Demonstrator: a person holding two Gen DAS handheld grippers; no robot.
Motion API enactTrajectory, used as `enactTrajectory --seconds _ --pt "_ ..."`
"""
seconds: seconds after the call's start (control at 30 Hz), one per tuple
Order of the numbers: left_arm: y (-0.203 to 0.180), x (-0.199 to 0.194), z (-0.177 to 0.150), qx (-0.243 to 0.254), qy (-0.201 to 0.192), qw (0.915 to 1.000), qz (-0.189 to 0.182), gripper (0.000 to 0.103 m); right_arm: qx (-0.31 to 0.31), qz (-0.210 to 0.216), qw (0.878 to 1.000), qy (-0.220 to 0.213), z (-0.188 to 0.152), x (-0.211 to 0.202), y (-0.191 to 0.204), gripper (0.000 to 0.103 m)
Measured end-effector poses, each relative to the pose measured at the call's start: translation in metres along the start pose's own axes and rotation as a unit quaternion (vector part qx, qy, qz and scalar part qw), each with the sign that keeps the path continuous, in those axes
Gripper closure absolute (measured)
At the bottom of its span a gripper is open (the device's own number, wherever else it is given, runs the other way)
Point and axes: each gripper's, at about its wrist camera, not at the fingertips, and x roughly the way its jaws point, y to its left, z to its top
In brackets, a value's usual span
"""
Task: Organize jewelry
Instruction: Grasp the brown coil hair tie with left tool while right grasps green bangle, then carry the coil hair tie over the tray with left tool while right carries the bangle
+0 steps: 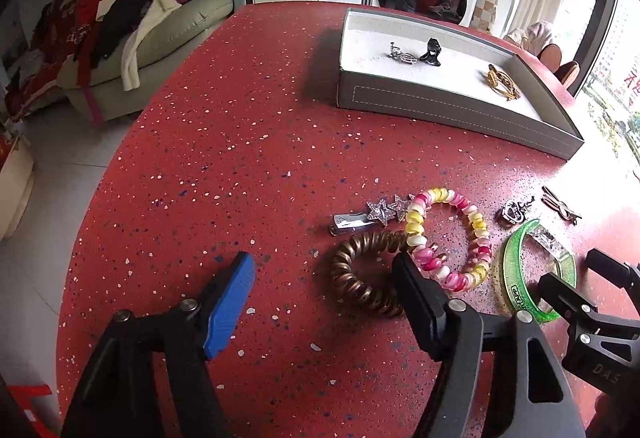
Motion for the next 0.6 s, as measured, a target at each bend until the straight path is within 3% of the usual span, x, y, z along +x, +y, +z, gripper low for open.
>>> enactTrajectory --seconds 0.1,0.17,0.2,0.27,0.3,0.37,0.43,0.6 --pt "-0.005 -0.003 -0.002 0.021 -0.005 0.9998 -0.001 0.033 -0.011 0.006 1.000 -0.001 0.000 -0.003 0.004 0.036" --pt "-0.008 -0.005 -0.003 0.037 -0.009 0.9993 -0.004 0.052 -0.015 0.010 1.000 -0.002 0.000 -0.004 0.007 0.044" --pt "-0.011 -0.007 -0.004 0.047 -0.012 0.9988 -0.001 0.056 -0.017 0.010 1.000 -0.002 0.000 -0.004 0.008 0.047" --pt "-0.015 -0.009 -0.006 0.073 -0.021 0.9971 0.009 0.070 -0.017 0.011 1.000 -0.004 0.000 -0.005 0.009 0.062" --pt "-0.017 -0.011 -0.007 0.085 -0.026 0.9960 0.012 0.070 -0.017 0.014 1.000 -0.004 0.000 -0.006 0.008 0.066" --pt "-0.020 -0.016 -0.010 0.105 -0.041 0.9934 0.023 0.073 -0.015 0.016 1.000 -0.006 0.000 -0.007 0.006 0.089" --pt "-0.023 -0.022 -0.012 0.127 -0.061 0.9893 0.038 0.073 -0.007 0.017 1.000 -0.007 0.000 -0.008 0.003 0.094" --pt "-0.025 -0.039 -0.019 0.167 -0.117 0.9763 0.072 0.074 0.007 0.019 1.000 -0.018 -0.002 -0.013 -0.004 0.094"
